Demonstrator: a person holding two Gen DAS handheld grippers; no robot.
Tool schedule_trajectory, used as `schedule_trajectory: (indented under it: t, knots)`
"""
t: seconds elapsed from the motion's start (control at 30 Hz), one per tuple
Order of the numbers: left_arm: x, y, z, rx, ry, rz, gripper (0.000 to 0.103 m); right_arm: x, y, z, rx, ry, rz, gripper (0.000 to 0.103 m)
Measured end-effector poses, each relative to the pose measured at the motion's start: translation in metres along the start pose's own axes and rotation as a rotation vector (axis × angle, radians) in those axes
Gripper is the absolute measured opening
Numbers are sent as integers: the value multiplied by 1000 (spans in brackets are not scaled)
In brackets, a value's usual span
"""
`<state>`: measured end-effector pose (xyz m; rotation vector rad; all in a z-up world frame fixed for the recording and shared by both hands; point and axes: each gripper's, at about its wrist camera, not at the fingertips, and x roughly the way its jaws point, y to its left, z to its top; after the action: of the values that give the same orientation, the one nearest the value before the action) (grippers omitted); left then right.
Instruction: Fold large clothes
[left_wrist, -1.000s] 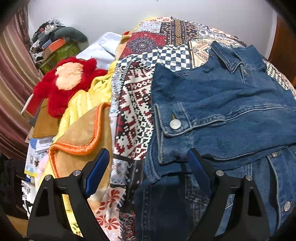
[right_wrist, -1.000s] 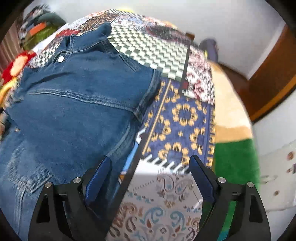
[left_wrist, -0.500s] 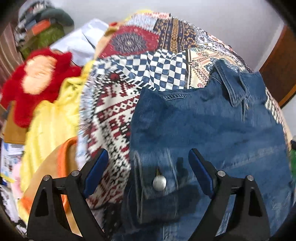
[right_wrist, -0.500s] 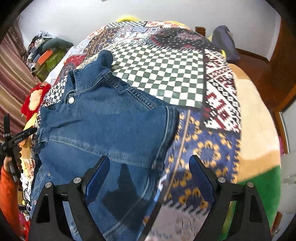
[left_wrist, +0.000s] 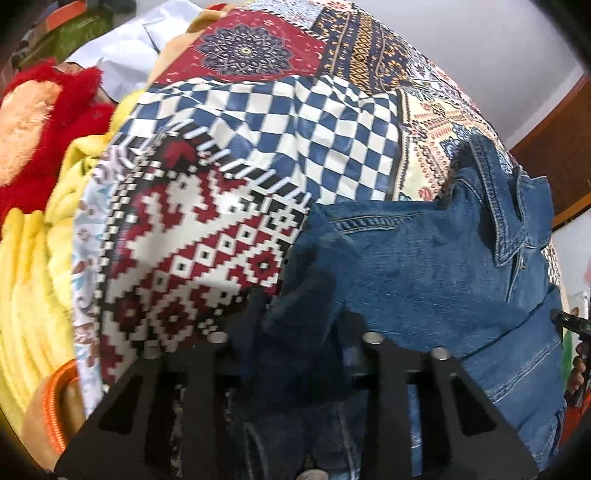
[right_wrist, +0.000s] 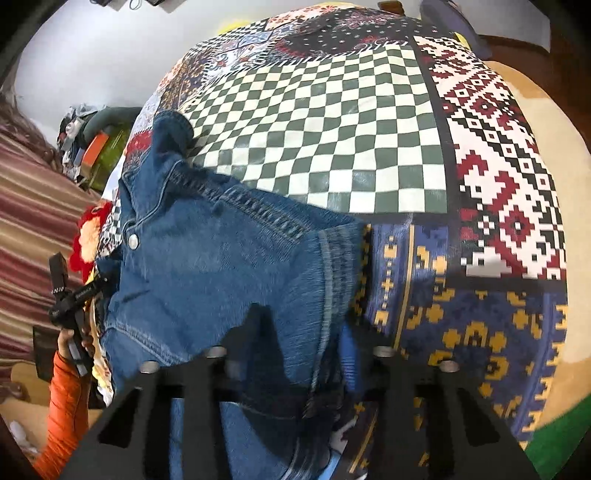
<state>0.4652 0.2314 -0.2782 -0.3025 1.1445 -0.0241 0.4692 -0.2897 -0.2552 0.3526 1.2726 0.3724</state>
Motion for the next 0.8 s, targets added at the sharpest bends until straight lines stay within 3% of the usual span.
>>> schedule_trajectory:
  t: [0.03, 0.13, 0.4, 0.57, 0.8]
  knots:
    - [0, -4, 0, 12, -5, 10, 25, 0, 0, 1, -3, -2, 4, 18]
    - [-9, -15, -1, 61, -34, 49, 16, -5, 5, 8, -36, -37, -10, 12]
    - [-54, -32, 31, 78, -152, 102, 9, -26, 37, 60, -166, -148, -131, 9]
    - [-84, -26, 49, 40, -245, 62, 9, -31, 53, 98, -211, -221, -184, 9]
    - [-42, -8, 73, 20, -184, 106, 9, 13, 60, 132, -258, -174, -262, 9]
